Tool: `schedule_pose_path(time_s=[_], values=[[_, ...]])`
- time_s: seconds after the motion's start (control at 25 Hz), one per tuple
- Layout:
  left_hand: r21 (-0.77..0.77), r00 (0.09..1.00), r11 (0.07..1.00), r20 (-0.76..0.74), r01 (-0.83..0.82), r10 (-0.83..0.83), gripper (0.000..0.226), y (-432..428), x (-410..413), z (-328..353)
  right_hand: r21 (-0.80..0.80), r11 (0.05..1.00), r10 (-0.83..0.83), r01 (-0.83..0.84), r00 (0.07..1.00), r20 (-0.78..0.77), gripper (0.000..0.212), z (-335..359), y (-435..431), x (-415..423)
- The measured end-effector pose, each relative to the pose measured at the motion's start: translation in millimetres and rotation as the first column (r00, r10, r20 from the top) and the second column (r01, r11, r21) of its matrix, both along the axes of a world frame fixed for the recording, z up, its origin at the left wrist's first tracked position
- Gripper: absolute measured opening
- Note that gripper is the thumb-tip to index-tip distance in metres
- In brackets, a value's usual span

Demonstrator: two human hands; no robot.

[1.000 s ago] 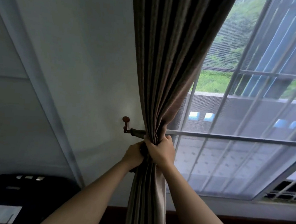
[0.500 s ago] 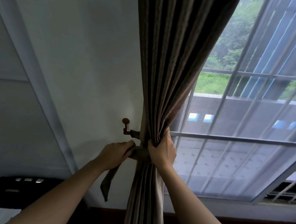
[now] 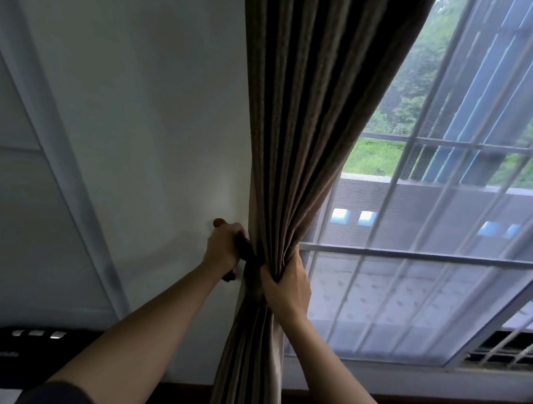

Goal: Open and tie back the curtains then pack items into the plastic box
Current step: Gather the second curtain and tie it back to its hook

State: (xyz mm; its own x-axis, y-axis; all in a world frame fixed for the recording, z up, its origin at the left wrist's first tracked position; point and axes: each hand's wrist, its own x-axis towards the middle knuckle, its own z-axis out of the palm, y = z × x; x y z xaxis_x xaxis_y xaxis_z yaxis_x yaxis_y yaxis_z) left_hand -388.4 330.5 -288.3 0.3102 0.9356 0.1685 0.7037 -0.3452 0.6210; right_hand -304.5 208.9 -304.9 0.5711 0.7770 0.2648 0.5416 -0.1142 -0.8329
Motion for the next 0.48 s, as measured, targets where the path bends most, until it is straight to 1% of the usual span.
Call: schedule_pose_path(time_s=[0.08,0.12,0.16,0.2,0.24,0.28,0.32,0.36,0.4,0.44,0.48], values=[[0.006,0.977,0.997,0.200,-0.074,0.072,0.013,-2,6,-8,0.004,1.000,0.012,-0.012,1.000,-0.020,0.052,-1,-1,2],[-0.055,0.951,0.993,0.286,-0.108,0.119,0.013,-5,8,-10,-0.002,1.000,0.012,-0.012,1.000,-0.021,0.053,-2,-1,3],[-0.117,0.938,0.987,0.315,-0.113,0.145,0.013,-8,10,-11,-0.007,1.000,0.011,-0.012,1.000,-0.021,0.055,-4,-1,3],[-0.135,0.946,0.986,0.295,-0.096,0.132,0.012,-11,10,-13,-0.007,1.000,0.015,-0.015,1.000,-0.025,0.057,-5,0,3],[-0.142,0.959,0.989,0.270,-0.044,0.081,0.011,-15,9,-15,-0.002,1.000,0.025,-0.025,0.999,-0.040,0.057,-7,2,4],[-0.158,0.956,0.987,0.295,0.041,0.008,0.015,-18,7,-20,0.004,0.999,0.039,-0.039,0.998,-0.058,0.057,-8,3,4],[-0.204,0.915,0.964,0.396,0.170,-0.077,0.025,-23,4,-22,0.023,0.998,0.060,-0.059,0.994,-0.088,0.056,-7,3,5],[-0.239,0.834,0.919,0.532,0.313,-0.146,0.041,-26,-1,-27,0.049,0.994,0.105,-0.099,0.984,-0.142,0.055,-7,3,8],[-0.248,0.766,0.873,0.612,0.420,-0.195,0.060,-28,-6,-32,0.075,0.983,0.178,-0.165,0.960,-0.214,0.056,-9,1,13],[-0.255,0.741,0.830,0.623,0.495,-0.251,0.075,-26,-12,-37,0.099,0.964,0.266,-0.248,0.922,-0.282,0.061,-10,-3,18],[-0.281,0.737,0.774,0.593,0.567,-0.325,0.083,-26,-16,-36,0.108,0.938,0.347,-0.331,0.875,-0.337,0.065,-11,-8,25]])
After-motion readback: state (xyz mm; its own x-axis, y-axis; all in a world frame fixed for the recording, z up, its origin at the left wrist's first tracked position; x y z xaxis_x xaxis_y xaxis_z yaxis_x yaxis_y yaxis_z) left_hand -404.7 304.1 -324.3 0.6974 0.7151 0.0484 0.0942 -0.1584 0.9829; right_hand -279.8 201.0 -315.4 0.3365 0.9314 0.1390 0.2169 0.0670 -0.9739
